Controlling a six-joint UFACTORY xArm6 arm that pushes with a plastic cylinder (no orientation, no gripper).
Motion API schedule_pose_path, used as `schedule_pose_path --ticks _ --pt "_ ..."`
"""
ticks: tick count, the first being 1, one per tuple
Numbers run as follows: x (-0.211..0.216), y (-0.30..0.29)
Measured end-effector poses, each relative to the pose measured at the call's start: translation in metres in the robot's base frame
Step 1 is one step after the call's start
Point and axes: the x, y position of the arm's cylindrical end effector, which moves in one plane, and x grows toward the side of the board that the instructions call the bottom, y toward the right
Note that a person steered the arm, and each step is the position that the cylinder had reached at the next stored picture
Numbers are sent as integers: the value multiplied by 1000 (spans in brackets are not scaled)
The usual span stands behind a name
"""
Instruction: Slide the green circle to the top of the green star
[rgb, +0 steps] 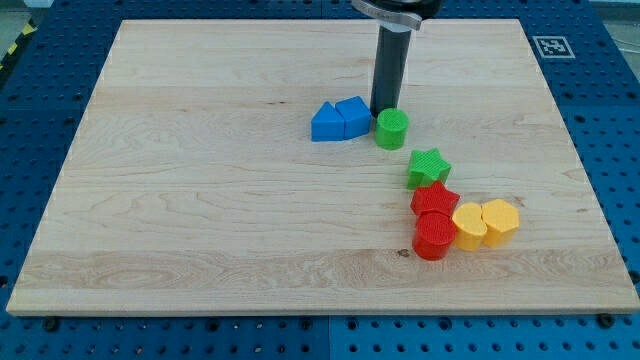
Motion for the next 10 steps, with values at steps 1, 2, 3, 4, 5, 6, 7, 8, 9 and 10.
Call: schedule_pose_path --ticks 1,2,3,4,5,6,7,8,9,10 --pt "3 -2" --pt "3 -19" --pt "9 -31" --pt "23 -16" --pt "29 -14" --pt "30 -14" --pt "30 -10" --pt "36 -4" --pt "27 5" --pt "27 8"
